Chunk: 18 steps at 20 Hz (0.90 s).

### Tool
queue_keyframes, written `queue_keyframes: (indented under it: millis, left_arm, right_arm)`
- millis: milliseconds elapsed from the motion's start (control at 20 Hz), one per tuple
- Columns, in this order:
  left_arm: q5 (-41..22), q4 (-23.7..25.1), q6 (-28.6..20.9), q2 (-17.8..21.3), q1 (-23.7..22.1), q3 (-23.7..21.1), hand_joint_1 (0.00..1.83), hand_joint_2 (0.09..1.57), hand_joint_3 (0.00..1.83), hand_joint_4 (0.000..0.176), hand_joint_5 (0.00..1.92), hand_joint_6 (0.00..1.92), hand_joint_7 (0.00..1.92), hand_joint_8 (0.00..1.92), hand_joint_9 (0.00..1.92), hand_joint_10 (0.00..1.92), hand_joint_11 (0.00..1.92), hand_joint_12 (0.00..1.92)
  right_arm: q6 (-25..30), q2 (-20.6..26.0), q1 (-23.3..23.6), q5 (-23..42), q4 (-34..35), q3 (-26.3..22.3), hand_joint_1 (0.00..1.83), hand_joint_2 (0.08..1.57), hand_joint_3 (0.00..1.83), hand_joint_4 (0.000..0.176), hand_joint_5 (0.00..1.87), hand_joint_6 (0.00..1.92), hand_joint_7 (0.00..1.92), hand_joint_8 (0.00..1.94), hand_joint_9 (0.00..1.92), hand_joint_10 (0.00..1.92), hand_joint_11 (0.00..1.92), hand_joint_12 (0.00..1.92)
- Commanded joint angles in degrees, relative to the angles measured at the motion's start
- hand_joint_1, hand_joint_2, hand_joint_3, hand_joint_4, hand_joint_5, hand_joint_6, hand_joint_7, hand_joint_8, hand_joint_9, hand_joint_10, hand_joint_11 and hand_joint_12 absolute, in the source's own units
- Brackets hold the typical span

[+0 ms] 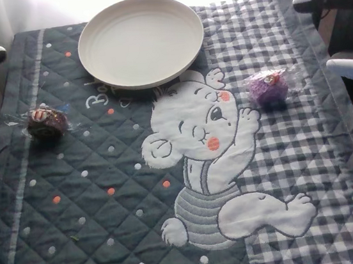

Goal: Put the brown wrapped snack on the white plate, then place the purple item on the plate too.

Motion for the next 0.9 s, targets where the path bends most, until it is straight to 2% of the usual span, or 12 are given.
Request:
queue_keyframes:
  millis: [0, 50, 100, 200, 350, 400, 450, 500, 550, 650, 750, 850]
  left_arm:
    - [-5.47, -1.05, -0.45, -0.41, -1.02, 0.58, 0.76, 0.97, 0.01, 0.018, 0.47, 0.01, 0.22, 0.00, 0.20, 0.01, 0.00, 0.63]
    - [-4.03, -0.03, -0.38, -0.80, -2.23, 1.08, 0.79, 0.97, 0.00, 0.011, 0.48, 0.01, 0.23, 0.01, 0.20, 0.01, 0.00, 0.64]
    - [-1.82, 1.41, 0.06, -1.27, -3.75, 1.63, 0.83, 0.96, 0.00, 0.016, 0.49, 0.01, 0.25, 0.01, 0.21, 0.01, 0.00, 0.68]
    - [3.84, 5.37, 0.34, -2.83, -7.45, 3.60, 0.87, 0.95, 0.00, 0.022, 0.46, 0.00, 0.31, 0.01, 0.26, 0.01, 0.00, 0.69]
    - [15.16, 13.44, 0.59, -6.17, -14.04, 7.62, 0.87, 0.93, 0.00, 0.087, 0.48, 0.00, 0.36, 0.01, 0.29, 0.01, 0.00, 0.63]
    - [18.05, 15.17, 0.85, -6.75, -15.02, 8.38, 0.89, 0.92, 0.00, 0.087, 0.50, 0.01, 0.39, 0.01, 0.32, 0.01, 0.00, 0.68]
    - [19.76, 16.23, 1.04, -7.01, -15.50, 8.80, 0.89, 0.91, 0.00, 0.077, 0.51, 0.00, 0.41, 0.01, 0.34, 0.01, 0.00, 0.73]
    - [21.45, 17.23, 1.40, -7.09, -15.89, 9.05, 0.93, 0.88, 0.00, 0.094, 0.52, 0.00, 0.44, 0.01, 0.37, 0.02, 0.00, 0.78]
    - [23.22, 18.47, 1.79, -6.98, -16.36, 9.18, 0.94, 0.87, 0.00, 0.098, 0.52, 0.00, 0.47, 0.01, 0.41, 0.02, 0.00, 0.89]
    - [25.68, 21.40, 1.83, -6.62, -17.81, 9.30, 0.96, 0.88, 0.00, 0.111, 0.52, 0.00, 0.50, 0.01, 0.46, 0.03, 0.00, 0.97]
    - [28.31, 25.02, 2.22, -6.51, -20.07, 9.26, 1.02, 0.89, 0.00, 0.140, 0.55, 0.01, 0.55, 0.01, 0.52, 0.02, 0.00, 1.05]
    - [30.76, 27.86, 3.25, -6.99, -22.09, 9.26, 1.08, 0.92, 0.00, 0.109, 0.64, 0.00, 0.65, 0.01, 0.61, 0.02, 0.03, 1.10]
  right_arm:
    - [0.52, 0.12, 0.58, 6.60, 1.58, 0.49, 0.96, 1.16, 0.00, 0.037, 0.46, 0.00, 0.38, 0.00, 0.29, 0.01, 0.00, 0.49]
    - [0.52, 0.12, 0.60, 6.60, 1.45, 0.49, 0.95, 1.16, 0.00, 0.044, 0.45, 0.00, 0.38, 0.00, 0.29, 0.01, 0.00, 0.49]
    - [0.53, 0.08, 0.61, 6.60, 1.29, 0.49, 0.91, 1.16, 0.00, 0.048, 0.45, 0.00, 0.38, 0.00, 0.29, 0.01, 0.00, 0.49]
    - [0.67, 0.01, 0.61, 6.60, 1.01, 0.46, 0.91, 1.16, 0.00, 0.071, 0.44, 0.00, 0.37, 0.00, 0.29, 0.01, 0.03, 0.44]
    - [1.09, -0.12, 0.61, 6.61, 0.07, 0.42, 0.90, 1.15, 0.00, 0.050, 0.45, 0.00, 0.38, 0.01, 0.32, 0.02, 0.09, 0.47]
    - [1.27, -0.19, 0.64, 6.63, -0.31, 0.39, 0.87, 1.15, 0.00, 0.058, 0.46, 0.01, 0.38, 0.00, 0.32, 0.01, 0.10, 0.47]
    - [1.32, -0.23, 0.67, 6.64, -0.57, 0.36, 0.88, 1.14, 0.00, 0.066, 0.48, 0.01, 0.39, 0.01, 0.34, 0.02, 0.11, 0.48]
    - [1.32, -0.31, 0.71, 6.65, -0.90, 0.33, 0.87, 1.13, 0.00, 0.075, 0.49, 0.00, 0.39, 0.00, 0.36, 0.00, 0.12, 0.51]
    - [1.33, -0.35, 0.72, 6.65, -1.17, 0.28, 0.90, 1.13, 0.00, 0.073, 0.51, 0.01, 0.40, 0.00, 0.38, 0.01, 0.14, 0.54]
    - [1.33, -0.35, 0.72, 6.64, -1.31, 0.24, 0.88, 1.12, 0.00, 0.083, 0.51, 0.00, 0.40, 0.00, 0.39, 0.00, 0.11, 0.62]
    - [1.33, -0.38, 0.72, 6.64, -1.34, 0.22, 0.89, 1.11, 0.00, 0.109, 0.51, 0.00, 0.38, 0.00, 0.36, 0.00, 0.01, 0.76]
    - [1.33, -0.54, 0.72, 6.64, -1.38, 0.22, 0.89, 1.11, 0.00, 0.119, 0.50, 0.00, 0.37, 0.00, 0.35, 0.00, 0.00, 0.77]
